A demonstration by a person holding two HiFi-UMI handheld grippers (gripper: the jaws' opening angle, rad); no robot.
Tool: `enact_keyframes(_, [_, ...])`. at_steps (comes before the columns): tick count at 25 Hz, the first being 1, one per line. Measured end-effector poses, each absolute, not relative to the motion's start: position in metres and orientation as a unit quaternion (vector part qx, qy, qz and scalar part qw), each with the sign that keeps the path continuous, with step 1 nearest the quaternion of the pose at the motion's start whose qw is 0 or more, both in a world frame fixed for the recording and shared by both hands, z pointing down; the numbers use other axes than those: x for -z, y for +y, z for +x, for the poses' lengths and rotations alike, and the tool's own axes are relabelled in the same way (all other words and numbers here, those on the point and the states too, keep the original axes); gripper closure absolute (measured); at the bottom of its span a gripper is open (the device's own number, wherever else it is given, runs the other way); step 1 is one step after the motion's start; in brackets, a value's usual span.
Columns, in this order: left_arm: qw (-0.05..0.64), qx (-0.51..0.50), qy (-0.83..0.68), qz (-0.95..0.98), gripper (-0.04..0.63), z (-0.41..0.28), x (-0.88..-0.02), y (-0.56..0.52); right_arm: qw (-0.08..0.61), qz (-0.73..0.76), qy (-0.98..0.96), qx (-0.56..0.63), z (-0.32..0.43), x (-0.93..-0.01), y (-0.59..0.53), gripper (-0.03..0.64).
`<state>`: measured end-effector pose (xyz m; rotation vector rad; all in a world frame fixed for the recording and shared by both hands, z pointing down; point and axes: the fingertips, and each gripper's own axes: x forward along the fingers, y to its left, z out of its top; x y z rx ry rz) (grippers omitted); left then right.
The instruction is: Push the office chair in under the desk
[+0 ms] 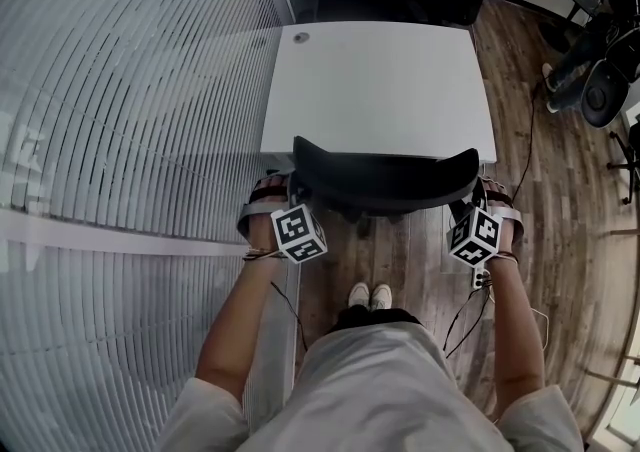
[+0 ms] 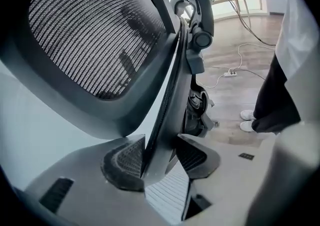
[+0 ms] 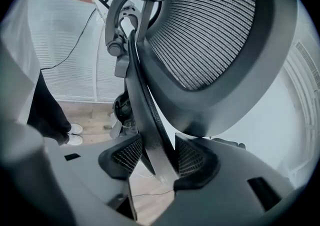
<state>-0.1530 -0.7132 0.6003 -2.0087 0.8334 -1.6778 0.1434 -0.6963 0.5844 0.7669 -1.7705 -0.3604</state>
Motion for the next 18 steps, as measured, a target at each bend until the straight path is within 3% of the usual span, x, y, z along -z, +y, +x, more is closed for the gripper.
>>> enact_keyframes(18, [0.195, 0.602, 0.298, -0.715, 0.388, -0.150, -0.617, -0.752, 0.560, 0.336, -0.741, 0.155, 0.147, -0.591, -0.732, 0.399])
